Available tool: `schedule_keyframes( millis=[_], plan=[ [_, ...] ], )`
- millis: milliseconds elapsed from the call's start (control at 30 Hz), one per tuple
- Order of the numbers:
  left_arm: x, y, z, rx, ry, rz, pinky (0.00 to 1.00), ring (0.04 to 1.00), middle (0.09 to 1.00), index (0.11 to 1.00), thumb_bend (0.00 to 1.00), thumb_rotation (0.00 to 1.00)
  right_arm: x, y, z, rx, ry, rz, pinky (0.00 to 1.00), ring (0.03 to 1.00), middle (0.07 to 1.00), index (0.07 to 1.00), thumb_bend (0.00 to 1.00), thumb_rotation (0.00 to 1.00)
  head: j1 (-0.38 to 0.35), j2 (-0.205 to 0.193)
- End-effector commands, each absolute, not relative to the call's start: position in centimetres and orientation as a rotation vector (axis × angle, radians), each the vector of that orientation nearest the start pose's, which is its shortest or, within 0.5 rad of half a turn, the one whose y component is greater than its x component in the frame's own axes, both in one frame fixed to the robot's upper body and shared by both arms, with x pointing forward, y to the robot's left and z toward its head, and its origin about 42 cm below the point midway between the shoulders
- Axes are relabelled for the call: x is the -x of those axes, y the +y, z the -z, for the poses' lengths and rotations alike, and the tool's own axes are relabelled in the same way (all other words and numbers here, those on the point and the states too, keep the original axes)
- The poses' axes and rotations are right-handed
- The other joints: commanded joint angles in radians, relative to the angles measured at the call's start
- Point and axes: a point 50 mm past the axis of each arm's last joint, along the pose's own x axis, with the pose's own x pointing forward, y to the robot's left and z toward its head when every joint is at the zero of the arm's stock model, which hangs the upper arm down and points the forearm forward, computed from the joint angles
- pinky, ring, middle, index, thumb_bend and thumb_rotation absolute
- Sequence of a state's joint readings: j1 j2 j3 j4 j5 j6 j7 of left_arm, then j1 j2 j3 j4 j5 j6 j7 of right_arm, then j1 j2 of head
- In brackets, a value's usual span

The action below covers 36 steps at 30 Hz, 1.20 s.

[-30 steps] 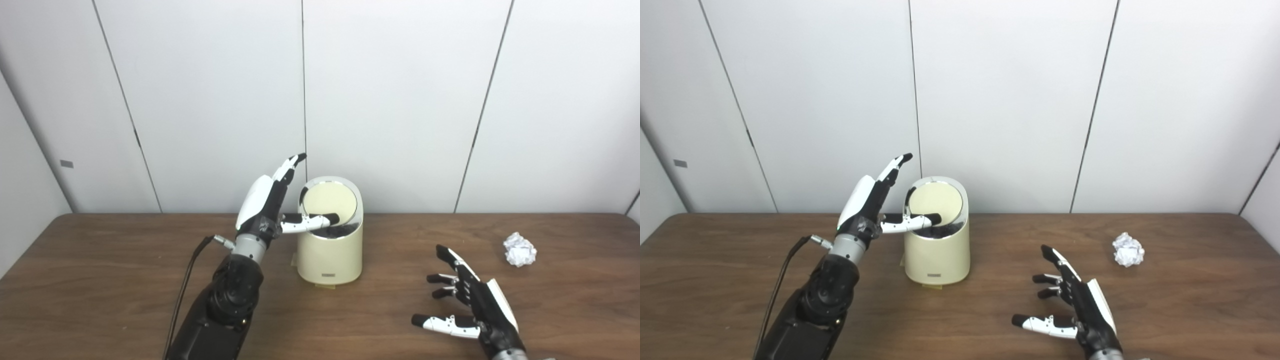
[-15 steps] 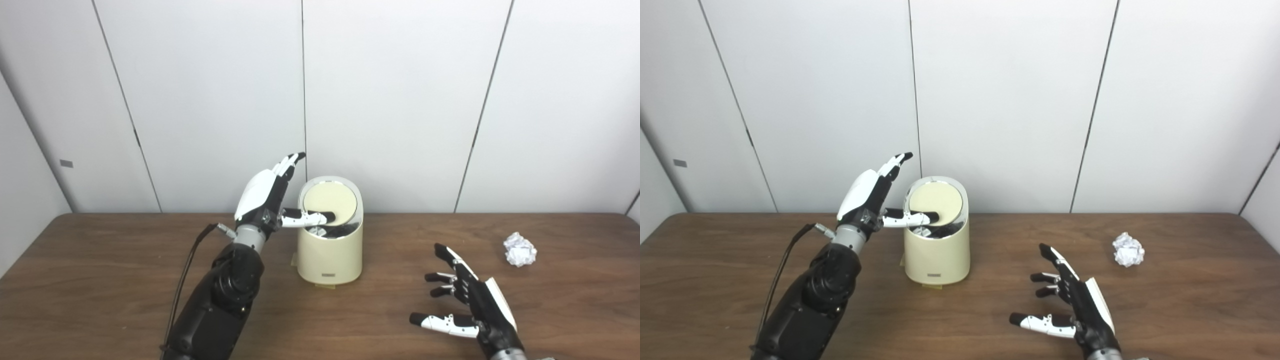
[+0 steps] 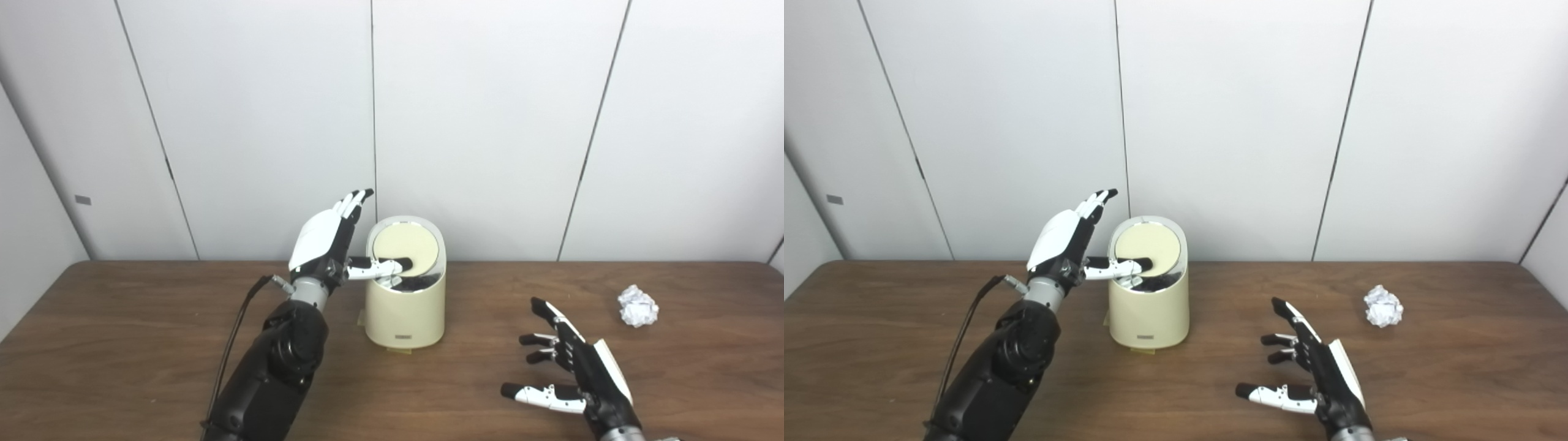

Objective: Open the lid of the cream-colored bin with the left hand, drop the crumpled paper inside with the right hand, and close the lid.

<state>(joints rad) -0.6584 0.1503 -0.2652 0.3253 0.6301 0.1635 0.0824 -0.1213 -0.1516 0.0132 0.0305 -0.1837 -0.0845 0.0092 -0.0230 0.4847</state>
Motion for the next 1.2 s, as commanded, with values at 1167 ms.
schedule_keyframes(
  millis=[1167],
  plan=[
    [-46.5, 15.0, -28.2, -0.940, -0.488, 0.051, 0.80, 0.952, 0.982, 1.000, 0.84, 0.23, -33.0, -24.4, -15.3, 0.324, -0.261, -0.034, 0.59, 0.715, 0.851, 0.886, 0.76, 0.13, 0.004, 0.010]
  ],
)
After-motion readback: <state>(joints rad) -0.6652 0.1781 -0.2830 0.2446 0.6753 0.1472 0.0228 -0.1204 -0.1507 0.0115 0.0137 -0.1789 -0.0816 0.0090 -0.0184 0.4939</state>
